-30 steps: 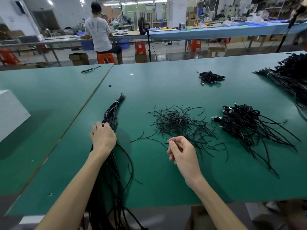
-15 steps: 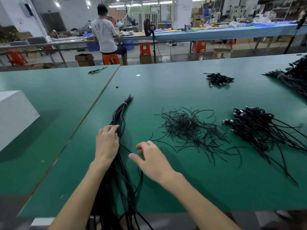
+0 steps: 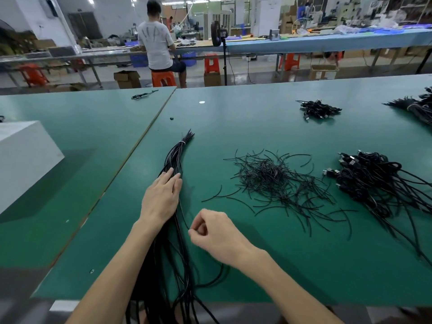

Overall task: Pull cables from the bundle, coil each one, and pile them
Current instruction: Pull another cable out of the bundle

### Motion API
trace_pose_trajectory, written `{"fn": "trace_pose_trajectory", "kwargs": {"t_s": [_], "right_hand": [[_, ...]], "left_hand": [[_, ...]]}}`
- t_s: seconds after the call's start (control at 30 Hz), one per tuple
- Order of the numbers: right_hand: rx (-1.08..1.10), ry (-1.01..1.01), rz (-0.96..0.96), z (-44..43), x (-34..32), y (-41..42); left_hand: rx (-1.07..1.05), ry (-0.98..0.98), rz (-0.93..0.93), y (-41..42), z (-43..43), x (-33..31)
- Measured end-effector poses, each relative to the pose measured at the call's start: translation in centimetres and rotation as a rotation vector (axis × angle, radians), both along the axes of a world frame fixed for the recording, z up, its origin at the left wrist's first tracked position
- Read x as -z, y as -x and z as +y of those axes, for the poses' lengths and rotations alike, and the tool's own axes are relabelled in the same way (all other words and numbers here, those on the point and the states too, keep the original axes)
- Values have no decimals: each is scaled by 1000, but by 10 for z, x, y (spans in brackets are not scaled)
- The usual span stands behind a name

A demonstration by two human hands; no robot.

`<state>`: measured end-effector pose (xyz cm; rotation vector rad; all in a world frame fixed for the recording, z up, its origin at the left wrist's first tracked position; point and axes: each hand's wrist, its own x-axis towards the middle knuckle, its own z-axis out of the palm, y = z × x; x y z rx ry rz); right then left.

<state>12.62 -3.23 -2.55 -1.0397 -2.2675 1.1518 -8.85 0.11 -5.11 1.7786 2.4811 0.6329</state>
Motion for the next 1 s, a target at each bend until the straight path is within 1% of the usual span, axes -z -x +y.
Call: {"fn": "trace_pose_trajectory", "kwargs": {"t_s": [0.07,0.17,0.23,0.3,0.37,0.43,0.57,0.6,0.63,0.73,0.8,0.9,0.97,1.0], "right_hand": [[-89,94,80,-11,1,-16],[-179,171,184,-23,-1,-41],[-169,250,276,-21,-5,-61],[-140,389,402,-13,-12,-85],[-106,571,551,-4,-19,-106],[-58,686,709,6,-24,-119],[2,905,1213,26,-36,-132],[41,929,1292,31,-38,-133],[95,931,1327,35,-39,-132],[228,909,1355,45,-34,-130],[289,923,1436,53,-34,-134],[368,957,1573,63,-35,-141],[415,933,1567,64,-33,-141],[433,920,1551,64,-31,-139]], "left_hand": [[1,9,-5,0,0,1],[-4,7,-36,0,0,1],[-4,5,-52,0,0,1],[-4,7,-64,-1,-1,1],[-5,5,-71,-1,-1,1],[-2,-10,-78,-2,-3,0],[8,-36,-97,-4,-4,-1],[4,-43,-101,-3,-4,-1],[2,-64,-91,-4,-3,-1],[71,-229,62,-7,-3,-2],[165,-285,122,-11,-6,-4],[365,-282,196,-21,-14,-13],[497,-258,189,-39,-18,-24],[547,-202,139,-52,-19,-30]]}}
